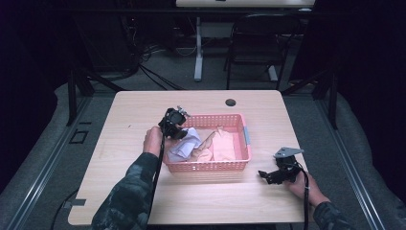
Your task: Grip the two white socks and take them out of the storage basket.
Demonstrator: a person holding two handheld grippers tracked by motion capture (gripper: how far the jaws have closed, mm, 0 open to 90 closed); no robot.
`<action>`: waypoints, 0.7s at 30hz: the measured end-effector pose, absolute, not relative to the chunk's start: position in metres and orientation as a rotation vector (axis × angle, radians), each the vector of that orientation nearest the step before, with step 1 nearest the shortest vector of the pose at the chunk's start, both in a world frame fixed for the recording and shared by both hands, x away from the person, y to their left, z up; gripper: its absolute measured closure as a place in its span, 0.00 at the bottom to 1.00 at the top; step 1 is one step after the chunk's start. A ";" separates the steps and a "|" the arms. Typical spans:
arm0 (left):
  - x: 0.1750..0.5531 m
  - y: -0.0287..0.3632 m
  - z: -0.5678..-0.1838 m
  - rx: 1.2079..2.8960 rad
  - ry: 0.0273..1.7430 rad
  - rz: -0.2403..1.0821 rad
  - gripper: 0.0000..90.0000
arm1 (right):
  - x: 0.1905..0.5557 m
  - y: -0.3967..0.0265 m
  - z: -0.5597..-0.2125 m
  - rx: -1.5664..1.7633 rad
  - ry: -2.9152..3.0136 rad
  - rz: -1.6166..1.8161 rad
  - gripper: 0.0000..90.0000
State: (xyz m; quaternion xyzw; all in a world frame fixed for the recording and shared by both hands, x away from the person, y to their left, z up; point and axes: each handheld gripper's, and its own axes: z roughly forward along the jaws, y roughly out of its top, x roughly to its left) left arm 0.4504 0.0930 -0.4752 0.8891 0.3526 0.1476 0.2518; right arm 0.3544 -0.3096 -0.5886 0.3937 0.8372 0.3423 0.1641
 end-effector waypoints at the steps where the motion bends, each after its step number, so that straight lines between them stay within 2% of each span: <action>1: 0.448 0.096 -0.466 2.391 0.948 0.416 0.90 | 0.354 -0.310 -0.589 1.122 2.386 0.976 0.00; 10: 0.435 0.105 -0.423 2.296 0.888 0.483 0.90 | 0.354 -0.310 -0.589 1.122 2.386 0.976 0.00; 21: 0.430 0.114 -0.398 2.232 0.869 0.499 0.90 | 0.354 -0.310 -0.589 1.122 2.386 0.975 0.00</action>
